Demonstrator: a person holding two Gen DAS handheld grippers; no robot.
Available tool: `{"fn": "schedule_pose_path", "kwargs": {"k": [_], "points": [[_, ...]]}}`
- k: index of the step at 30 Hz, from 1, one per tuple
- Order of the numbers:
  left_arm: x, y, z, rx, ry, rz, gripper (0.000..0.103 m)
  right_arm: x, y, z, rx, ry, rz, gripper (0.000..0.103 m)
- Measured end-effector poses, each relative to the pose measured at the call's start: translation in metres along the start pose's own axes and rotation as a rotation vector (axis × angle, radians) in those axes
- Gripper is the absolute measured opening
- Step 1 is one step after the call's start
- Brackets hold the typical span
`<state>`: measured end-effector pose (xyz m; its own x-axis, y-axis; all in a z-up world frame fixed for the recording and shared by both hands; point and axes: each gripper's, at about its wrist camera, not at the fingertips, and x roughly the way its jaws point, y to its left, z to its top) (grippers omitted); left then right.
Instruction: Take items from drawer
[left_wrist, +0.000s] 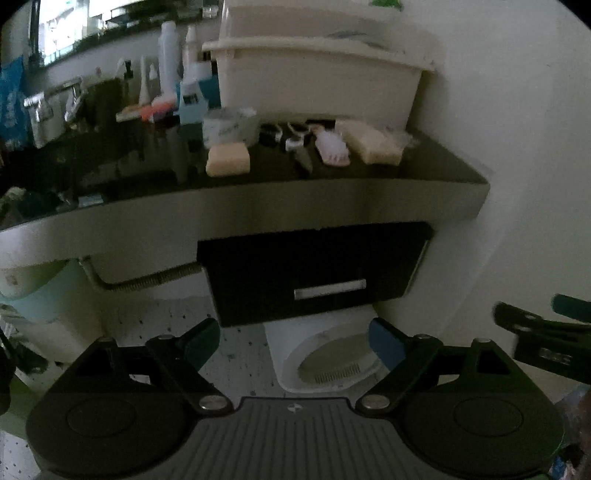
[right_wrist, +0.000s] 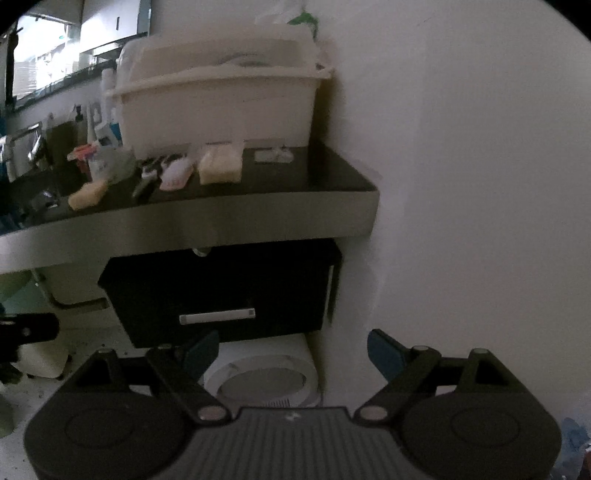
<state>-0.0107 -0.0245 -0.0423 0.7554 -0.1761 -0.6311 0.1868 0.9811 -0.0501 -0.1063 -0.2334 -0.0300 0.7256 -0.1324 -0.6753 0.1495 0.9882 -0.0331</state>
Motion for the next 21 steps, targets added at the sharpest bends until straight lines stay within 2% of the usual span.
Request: {"fn": "schedule_pose_path", "kwargs": {"k": [2,6,9,14,18,21], "points": [[-0.008,-0.003,0.005,-0.01,-0.02,0.005,0.089,-0.016,-0.003,0.005,-0.002,0.001,-0.011,0.088],[-0.02,-0.009,0.019,-0.007,0.002,0.001,0.089,-0.041,-0.006,0.016,-0.018,0.011,-0.044,0.088],[-0.03,-0.013,0.028,-0.014,0.006,-0.003,0.089,-0.052,-0.009,0.026,0.024,0.01,-0.02,0.088],[-0.045,-0.019,0.039,0.011,0.01,0.065,0.089,-0.064,-0.005,0.042,0.004,0.012,-0.013,0.088],[-0.054,-0.013,0.041,-0.022,0.029,0.008,0.089,-0.073,-0.002,0.049,0.009,-0.015,-0.019,0.088],[-0.06,-0.015,0.041,-0.006,0.031,0.034,0.089,-0.075,0.001,0.053,0.017,-0.016,-0.02,0.088]]}}
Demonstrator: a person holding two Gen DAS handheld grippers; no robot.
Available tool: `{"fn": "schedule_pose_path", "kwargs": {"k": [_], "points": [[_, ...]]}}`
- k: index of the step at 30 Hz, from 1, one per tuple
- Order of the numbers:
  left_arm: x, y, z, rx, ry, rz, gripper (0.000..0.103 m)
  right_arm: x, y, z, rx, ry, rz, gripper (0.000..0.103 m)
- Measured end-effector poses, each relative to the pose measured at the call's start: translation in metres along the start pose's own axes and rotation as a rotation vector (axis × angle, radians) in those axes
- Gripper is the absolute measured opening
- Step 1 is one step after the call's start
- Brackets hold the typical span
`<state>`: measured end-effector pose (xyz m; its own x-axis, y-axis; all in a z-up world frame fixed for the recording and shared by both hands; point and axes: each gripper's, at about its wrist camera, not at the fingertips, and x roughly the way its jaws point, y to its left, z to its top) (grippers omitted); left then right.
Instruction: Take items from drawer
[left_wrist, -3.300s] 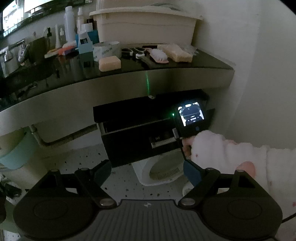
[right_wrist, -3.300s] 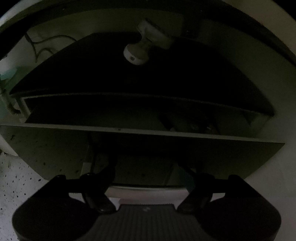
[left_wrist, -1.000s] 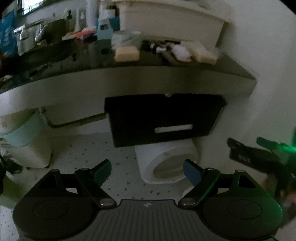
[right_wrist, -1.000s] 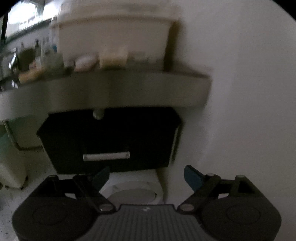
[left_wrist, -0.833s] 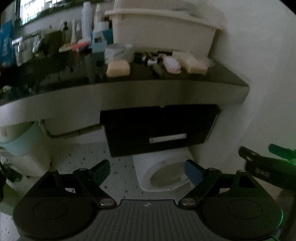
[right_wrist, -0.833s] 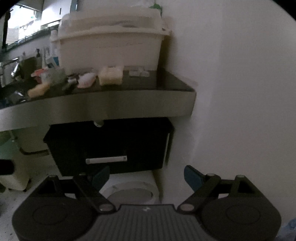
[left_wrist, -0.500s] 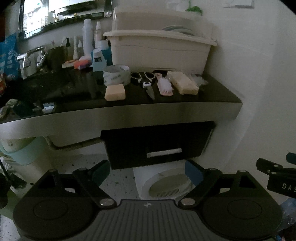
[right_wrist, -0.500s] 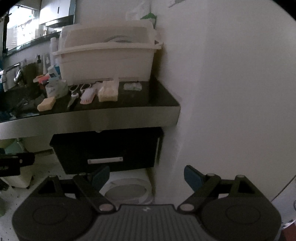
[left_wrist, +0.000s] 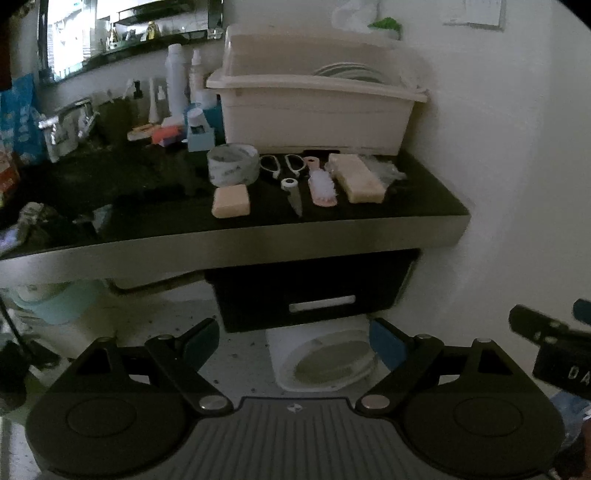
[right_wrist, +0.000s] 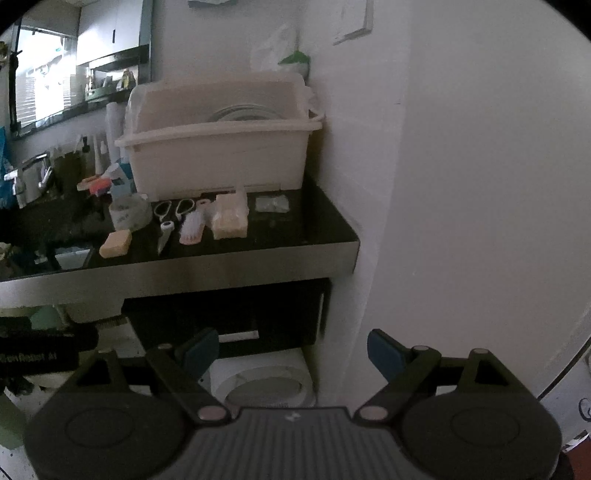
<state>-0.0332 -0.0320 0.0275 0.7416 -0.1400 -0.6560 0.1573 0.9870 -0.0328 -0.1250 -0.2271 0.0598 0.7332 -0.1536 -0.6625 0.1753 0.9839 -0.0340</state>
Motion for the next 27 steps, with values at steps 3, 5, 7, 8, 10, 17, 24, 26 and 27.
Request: {"fn": "schedule_pose_path", "kwargs": {"k": [3,5,7,8,10,17,24,26,27], "points": [[-0.003,0.0,0.0,0.007,0.007,-0.001,0.089,0.002,0.003,0.004,0.012,0.012,0.008,0.088],[-0.005,0.0,-0.001,0.009,0.008,-0.006,0.091,0.004,0.006,0.005,0.01,0.011,0.005,0.088],[-0.008,0.002,-0.002,0.008,0.002,-0.016,0.096,0.006,0.01,0.006,0.007,0.007,0.005,0.088],[-0.01,0.002,-0.003,0.011,-0.002,-0.023,0.096,0.007,0.011,0.007,0.006,0.007,0.007,0.088],[-0.012,0.001,-0.003,0.019,-0.01,-0.023,0.096,0.008,0.014,0.007,0.004,0.008,0.014,0.088],[-0.014,0.003,-0.002,0.005,-0.009,-0.022,0.097,0.012,0.019,0.005,-0.002,0.014,0.016,0.088],[-0.014,0.001,-0.002,0.01,0.004,-0.011,0.097,0.016,0.02,0.003,-0.006,0.034,0.019,0.088],[-0.014,0.001,-0.003,0.011,0.007,-0.011,0.097,0.017,0.021,0.001,-0.006,0.037,0.021,0.088],[-0.014,0.001,-0.003,0.009,0.008,-0.012,0.097,0.017,0.021,0.001,-0.007,0.038,0.022,0.088]]}}
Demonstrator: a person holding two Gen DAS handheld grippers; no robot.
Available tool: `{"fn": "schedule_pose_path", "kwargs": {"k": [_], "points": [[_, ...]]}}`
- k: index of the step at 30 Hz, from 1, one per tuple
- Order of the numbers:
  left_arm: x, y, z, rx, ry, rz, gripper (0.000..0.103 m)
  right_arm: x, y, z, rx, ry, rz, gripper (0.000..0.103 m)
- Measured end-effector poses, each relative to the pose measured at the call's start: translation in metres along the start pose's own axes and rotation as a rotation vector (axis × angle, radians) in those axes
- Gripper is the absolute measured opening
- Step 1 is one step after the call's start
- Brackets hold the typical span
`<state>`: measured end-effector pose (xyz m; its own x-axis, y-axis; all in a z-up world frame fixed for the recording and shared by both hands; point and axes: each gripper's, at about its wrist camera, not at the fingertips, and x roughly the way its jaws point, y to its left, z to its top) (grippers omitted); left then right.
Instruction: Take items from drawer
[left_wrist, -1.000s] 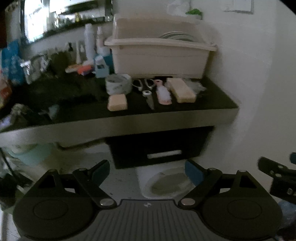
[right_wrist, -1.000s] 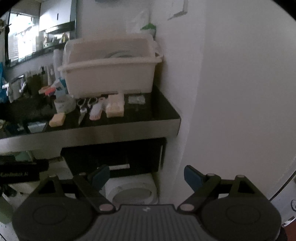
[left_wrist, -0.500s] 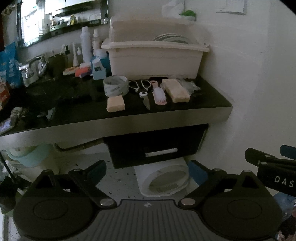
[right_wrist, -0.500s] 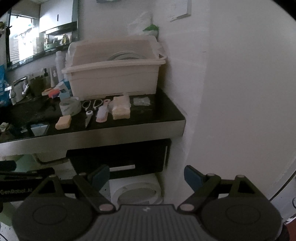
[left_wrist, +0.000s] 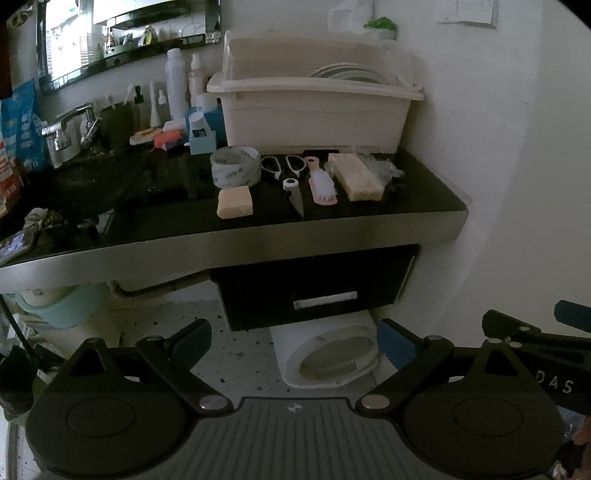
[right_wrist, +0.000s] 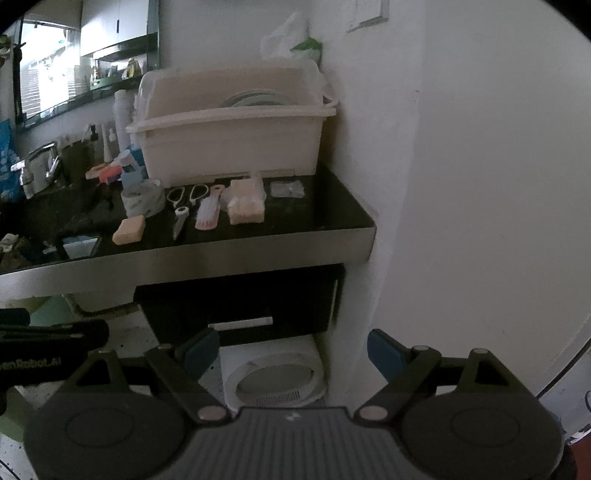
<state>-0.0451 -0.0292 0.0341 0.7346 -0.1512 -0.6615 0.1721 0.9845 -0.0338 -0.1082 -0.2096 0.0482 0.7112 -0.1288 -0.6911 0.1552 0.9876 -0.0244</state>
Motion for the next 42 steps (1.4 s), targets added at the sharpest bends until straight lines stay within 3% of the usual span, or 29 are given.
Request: {"fn": "schedule_pose_path", "kwargs": {"k": [12,42], "points": [[0.004,-0.002,-0.001,0.001,0.022,0.01,0.098,0.001,-0.004,-0.002,0.004,0.0,-0.006,0.088],[-0.008,-0.006,0.0,0.001,-0.033,0.04,0.098,-0.006,0.002,0.001,-0.012,-0.024,0.014,0.088]]}}
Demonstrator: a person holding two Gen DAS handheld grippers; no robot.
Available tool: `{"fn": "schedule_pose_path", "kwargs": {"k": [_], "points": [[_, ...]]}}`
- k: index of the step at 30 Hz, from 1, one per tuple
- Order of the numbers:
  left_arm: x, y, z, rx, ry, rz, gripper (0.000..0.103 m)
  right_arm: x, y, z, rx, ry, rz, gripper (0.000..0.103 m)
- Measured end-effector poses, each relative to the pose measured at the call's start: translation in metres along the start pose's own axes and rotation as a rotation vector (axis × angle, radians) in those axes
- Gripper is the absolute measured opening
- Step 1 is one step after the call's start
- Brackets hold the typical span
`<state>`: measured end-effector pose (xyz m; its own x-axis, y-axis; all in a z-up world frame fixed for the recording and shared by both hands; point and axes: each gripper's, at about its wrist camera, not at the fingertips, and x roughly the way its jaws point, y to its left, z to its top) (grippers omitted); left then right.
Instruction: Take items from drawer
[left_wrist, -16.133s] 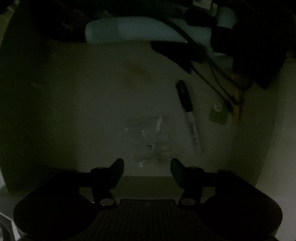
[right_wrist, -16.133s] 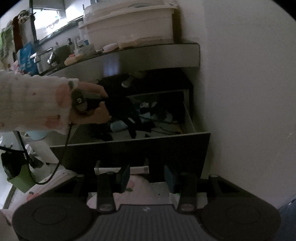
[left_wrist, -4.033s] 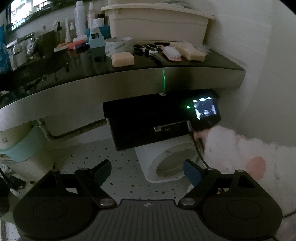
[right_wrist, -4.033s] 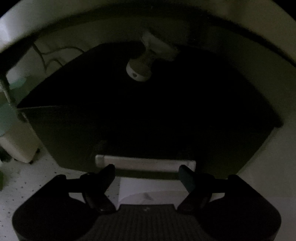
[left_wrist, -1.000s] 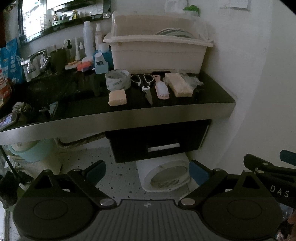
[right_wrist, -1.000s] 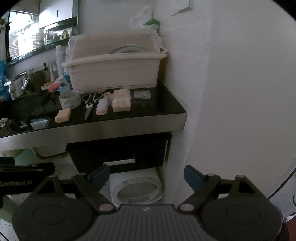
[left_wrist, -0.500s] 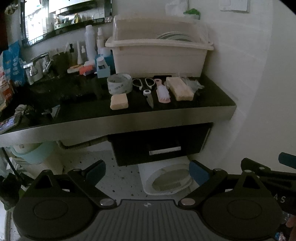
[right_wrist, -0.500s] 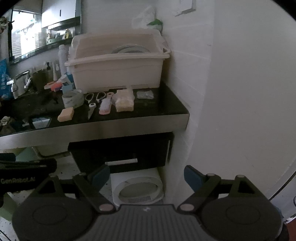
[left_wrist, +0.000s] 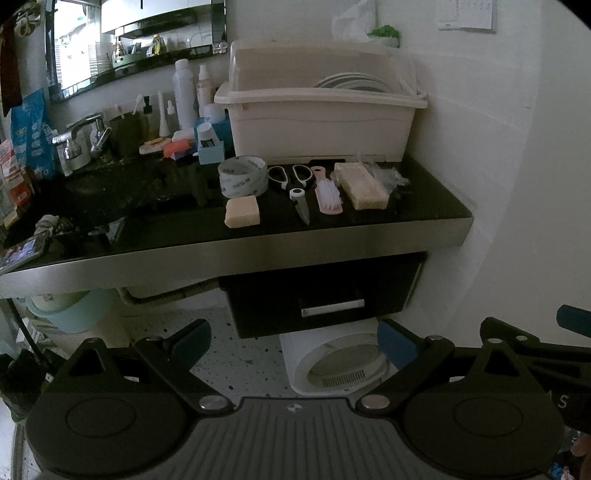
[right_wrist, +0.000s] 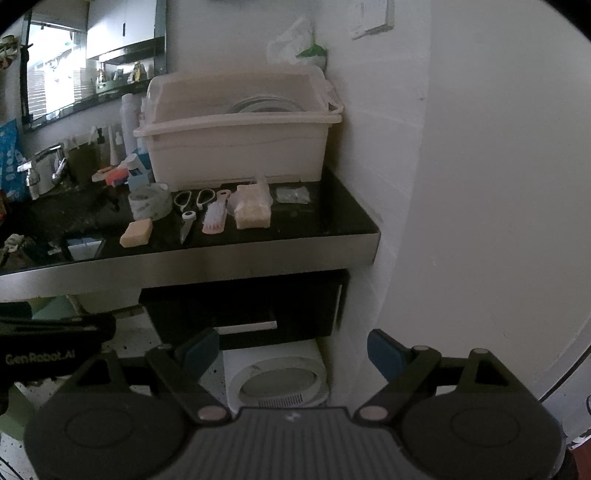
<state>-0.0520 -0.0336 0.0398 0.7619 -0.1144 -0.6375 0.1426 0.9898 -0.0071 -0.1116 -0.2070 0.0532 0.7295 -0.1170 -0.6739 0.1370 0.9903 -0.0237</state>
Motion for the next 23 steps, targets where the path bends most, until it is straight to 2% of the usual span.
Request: {"fn": "schedule_pose_path", "kwargs": {"k": [23], "points": [[0.0001,-0.0001,-0.0003,0.001,0.014,0.009,0.098,0.0002,0.0007,-0.0001,-0.005,0.001,0.003,0.088]]}}
